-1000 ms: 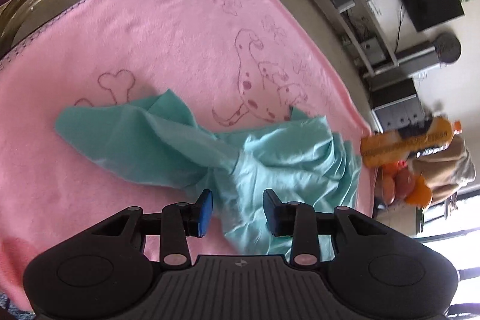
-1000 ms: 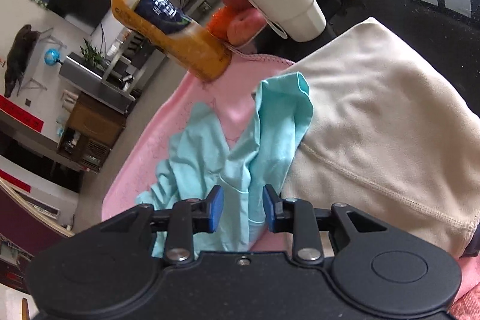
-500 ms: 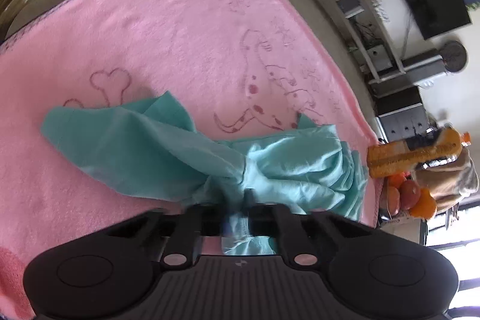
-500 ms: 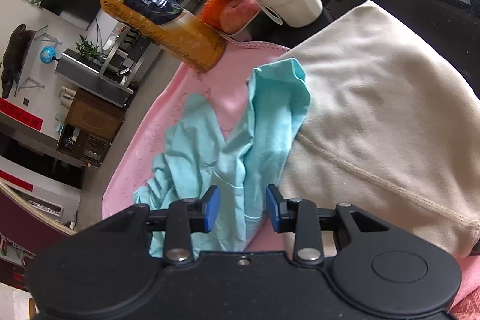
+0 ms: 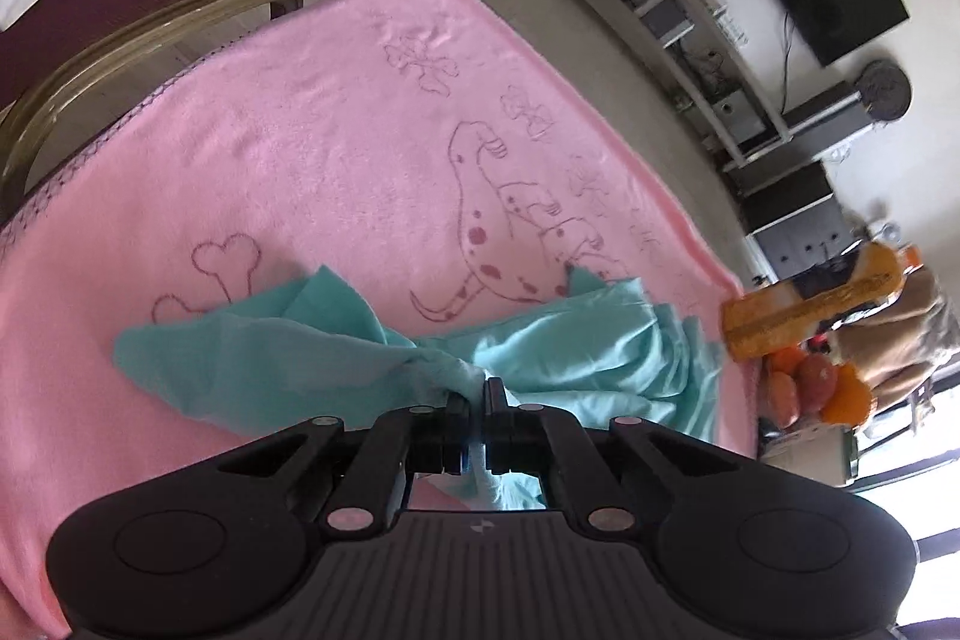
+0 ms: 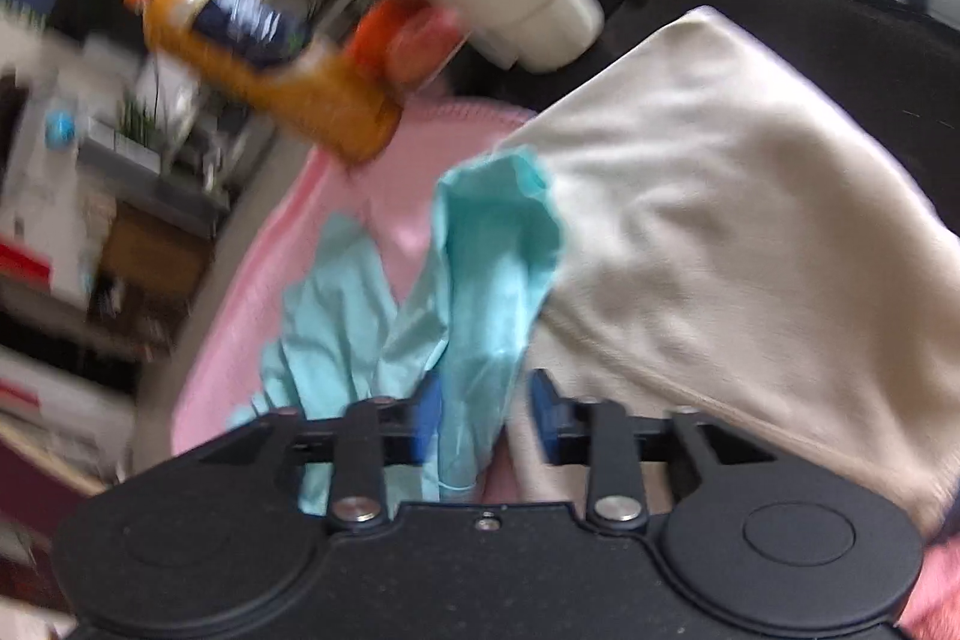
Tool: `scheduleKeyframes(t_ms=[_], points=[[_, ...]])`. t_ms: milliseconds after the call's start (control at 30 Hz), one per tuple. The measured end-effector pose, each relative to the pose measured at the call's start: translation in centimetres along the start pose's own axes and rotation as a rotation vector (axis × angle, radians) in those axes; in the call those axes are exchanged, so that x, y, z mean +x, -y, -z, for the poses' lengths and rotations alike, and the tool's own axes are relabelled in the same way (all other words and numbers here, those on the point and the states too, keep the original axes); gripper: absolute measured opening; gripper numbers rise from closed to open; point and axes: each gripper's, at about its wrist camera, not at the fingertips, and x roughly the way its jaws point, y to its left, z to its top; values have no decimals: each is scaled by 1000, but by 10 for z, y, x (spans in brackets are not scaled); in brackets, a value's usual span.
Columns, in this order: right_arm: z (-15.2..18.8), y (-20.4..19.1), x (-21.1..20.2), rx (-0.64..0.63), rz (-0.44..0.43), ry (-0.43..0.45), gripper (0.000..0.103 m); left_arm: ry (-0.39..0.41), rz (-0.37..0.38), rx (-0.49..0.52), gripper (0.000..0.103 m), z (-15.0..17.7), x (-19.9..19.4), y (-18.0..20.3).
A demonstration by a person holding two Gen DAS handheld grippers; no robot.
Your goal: Fold clothes
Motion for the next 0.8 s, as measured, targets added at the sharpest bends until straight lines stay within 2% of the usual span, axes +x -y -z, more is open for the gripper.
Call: scheduleKeyframes(t_ms=[67, 167, 267, 433, 567, 800], points=[[-1, -12, 2, -50, 38, 33, 38, -12, -3, -9, 1, -2, 6, -3], [3, -26, -3, -93, 17, 30, 36, -16, -8, -12, 1, -6, 11, -5], [9, -29, -1, -97, -3, -17, 32, -17, -23, -12, 1, -10, 19, -6], [12, -20, 10, -27, -119, -116, 31, -22, -55, -16, 1, -18, 34, -13], [14, -19, 28, 10, -87, -164, 29, -26, -81, -21, 1, -24, 44, -19], [14, -29, 33, 16, -152, -93, 28, -43, -105, -58, 3, -28, 54, -33]])
